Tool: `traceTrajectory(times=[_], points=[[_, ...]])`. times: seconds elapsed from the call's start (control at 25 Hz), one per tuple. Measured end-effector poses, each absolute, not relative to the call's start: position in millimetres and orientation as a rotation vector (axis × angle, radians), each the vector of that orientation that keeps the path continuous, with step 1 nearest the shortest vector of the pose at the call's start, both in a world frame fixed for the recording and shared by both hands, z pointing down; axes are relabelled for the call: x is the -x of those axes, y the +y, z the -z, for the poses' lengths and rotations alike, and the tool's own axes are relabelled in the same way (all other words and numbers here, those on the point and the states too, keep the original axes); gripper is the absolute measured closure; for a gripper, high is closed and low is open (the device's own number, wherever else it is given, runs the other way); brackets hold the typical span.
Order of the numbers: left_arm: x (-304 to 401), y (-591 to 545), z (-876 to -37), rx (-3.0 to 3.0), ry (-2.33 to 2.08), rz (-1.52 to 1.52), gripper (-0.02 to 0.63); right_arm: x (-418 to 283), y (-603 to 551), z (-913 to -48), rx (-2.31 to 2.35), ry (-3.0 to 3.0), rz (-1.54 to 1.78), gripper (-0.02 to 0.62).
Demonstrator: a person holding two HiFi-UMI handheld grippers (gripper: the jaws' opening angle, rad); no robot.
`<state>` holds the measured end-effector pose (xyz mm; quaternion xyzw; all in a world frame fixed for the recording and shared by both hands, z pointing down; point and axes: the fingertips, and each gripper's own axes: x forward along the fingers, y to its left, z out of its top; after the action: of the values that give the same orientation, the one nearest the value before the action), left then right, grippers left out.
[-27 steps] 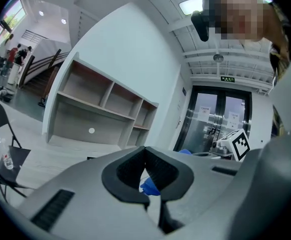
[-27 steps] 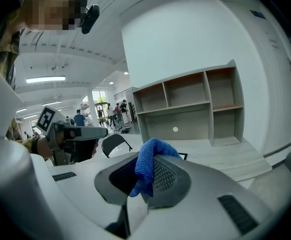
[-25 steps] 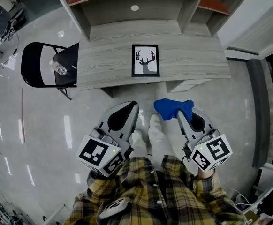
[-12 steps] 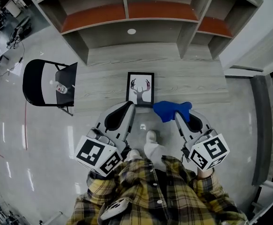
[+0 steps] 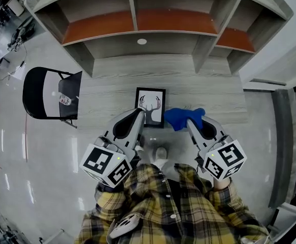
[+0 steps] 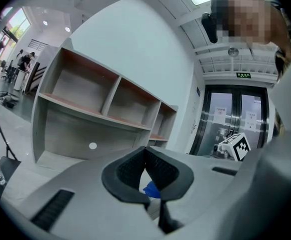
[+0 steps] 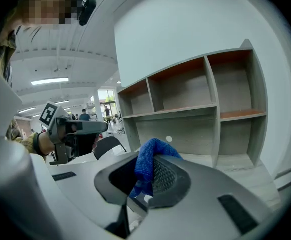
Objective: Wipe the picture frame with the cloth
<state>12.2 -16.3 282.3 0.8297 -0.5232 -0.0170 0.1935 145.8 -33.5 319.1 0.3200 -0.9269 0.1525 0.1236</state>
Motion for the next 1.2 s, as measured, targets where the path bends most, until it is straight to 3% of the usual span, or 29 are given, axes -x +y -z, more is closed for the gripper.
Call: traceTrajectory(times=[0.72, 1.2], points=[[81.9, -119.5, -346.4, -2.382, -1.197, -0.294, 0.601, -38.6, -128.3, -341.4, -1.177, -2.552, -0.515, 0.554], [80.2, -114.7, -460.2, -2.231, -0.962, -0.554, 0.601, -13.1, -136.7, -384.6, -1.225, -2.469, -0.64, 0.554]])
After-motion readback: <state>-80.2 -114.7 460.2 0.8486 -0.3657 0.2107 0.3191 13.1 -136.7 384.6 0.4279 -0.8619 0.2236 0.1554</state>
